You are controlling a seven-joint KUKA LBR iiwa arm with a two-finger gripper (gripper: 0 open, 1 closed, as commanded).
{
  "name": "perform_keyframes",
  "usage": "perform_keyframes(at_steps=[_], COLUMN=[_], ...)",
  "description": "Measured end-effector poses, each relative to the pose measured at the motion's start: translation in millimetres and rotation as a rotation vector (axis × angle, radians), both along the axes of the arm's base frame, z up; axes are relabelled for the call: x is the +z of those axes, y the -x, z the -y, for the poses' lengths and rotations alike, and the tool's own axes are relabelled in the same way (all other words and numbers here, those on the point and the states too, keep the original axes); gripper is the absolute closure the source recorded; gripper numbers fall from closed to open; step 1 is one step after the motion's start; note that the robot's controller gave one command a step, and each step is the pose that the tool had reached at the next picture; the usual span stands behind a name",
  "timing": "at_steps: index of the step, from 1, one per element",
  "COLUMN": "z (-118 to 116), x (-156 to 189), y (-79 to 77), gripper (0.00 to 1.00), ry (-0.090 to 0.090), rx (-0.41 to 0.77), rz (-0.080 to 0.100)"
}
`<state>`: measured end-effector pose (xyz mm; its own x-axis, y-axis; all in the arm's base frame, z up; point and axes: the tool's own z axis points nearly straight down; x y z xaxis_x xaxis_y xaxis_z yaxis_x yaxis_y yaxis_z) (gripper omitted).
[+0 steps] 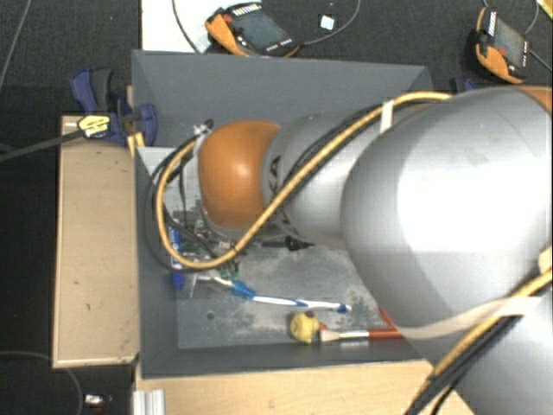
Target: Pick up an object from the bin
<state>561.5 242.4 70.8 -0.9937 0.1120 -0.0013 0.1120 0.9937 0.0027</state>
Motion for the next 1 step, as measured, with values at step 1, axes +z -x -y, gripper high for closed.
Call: perform_keyframes(at_steps=[1], z=[5.1], x=[61.3], y=[-8.0], gripper=[0.00], ry=[-0.002], rx=[-0.145], rz=[0.013])
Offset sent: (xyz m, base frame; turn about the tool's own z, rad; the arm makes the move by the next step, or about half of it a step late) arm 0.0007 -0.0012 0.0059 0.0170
